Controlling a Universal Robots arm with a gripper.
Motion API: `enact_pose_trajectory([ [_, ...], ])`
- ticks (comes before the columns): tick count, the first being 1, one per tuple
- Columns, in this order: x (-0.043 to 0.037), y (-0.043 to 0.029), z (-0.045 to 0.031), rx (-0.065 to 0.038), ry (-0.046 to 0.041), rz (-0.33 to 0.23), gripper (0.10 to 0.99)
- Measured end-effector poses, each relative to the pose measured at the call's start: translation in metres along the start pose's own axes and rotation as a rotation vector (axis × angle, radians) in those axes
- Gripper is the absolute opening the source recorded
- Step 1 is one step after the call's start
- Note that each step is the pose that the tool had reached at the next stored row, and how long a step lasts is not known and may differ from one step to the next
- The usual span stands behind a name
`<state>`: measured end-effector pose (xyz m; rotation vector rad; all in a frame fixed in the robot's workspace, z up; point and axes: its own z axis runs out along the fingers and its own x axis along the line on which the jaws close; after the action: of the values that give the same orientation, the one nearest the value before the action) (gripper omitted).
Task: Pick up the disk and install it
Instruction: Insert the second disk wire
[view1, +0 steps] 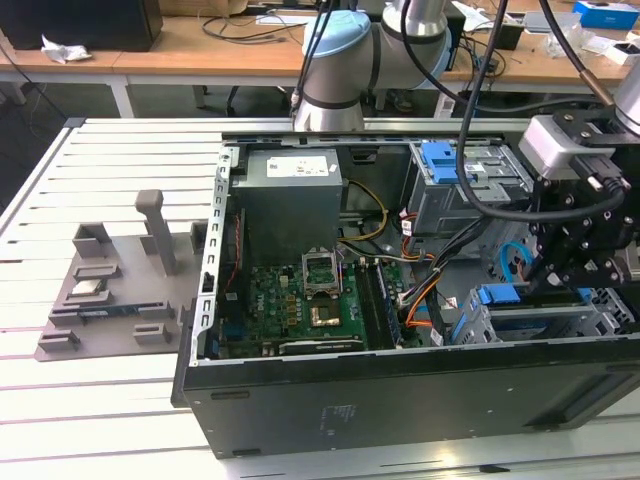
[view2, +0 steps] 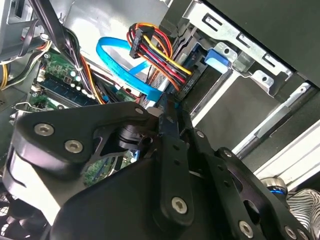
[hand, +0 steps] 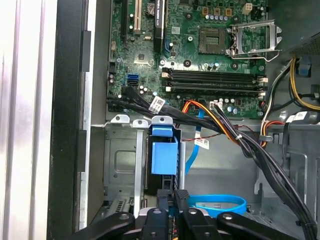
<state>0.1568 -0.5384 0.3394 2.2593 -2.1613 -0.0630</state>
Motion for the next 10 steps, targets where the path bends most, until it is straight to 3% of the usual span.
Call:
enact_pose_trajectory([
  [1, -0.0001, 0.0, -0.0003, 0.0, 0.0003, 0.0, 0.173],
  [2, -0.0002, 0.0001, -0.0029, 0.0, 0.0002, 0.0, 0.235],
  [6, -0.0023, 0.0008, -0.022, 0.0, 0.0009, 0.0, 0.235],
  [7, -0.0028, 0.001, -0.0261, 0.0, 0.0009, 0.0, 0.224],
  [9, -0.0037, 0.0014, -0.0364, 0.0, 0.001, 0.0, 0.106],
  [10, -0.0042, 0.0015, -0.0425, 0.0, 0.001, 0.0, 0.106],
])
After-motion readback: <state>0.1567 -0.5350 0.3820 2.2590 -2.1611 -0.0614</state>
